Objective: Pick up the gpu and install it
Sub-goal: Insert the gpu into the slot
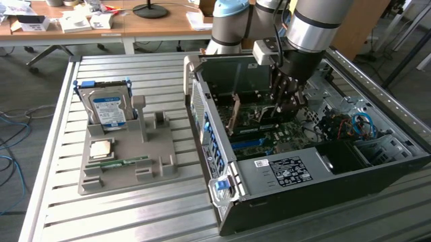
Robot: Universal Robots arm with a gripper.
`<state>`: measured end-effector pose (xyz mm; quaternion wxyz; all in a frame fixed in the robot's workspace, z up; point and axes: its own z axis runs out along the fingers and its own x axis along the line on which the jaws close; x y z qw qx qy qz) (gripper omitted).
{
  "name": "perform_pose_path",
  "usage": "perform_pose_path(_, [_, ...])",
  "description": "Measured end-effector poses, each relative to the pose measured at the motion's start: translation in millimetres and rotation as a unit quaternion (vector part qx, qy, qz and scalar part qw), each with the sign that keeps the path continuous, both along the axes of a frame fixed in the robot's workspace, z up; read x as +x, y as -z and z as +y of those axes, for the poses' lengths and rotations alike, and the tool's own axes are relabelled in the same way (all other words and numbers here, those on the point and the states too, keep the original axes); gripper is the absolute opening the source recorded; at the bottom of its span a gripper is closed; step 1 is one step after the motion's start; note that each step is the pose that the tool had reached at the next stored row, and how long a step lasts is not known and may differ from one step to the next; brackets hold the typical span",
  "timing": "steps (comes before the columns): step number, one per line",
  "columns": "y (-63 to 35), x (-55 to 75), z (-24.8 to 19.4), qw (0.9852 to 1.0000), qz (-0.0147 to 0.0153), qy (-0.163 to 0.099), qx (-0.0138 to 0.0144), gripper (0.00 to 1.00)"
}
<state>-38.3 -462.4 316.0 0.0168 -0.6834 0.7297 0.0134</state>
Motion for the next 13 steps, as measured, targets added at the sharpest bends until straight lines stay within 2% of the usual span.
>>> perform_pose_path(13, [3.7,-0.2,0.0,1.0000,0.0000,-0.004,0.0007,0.26])
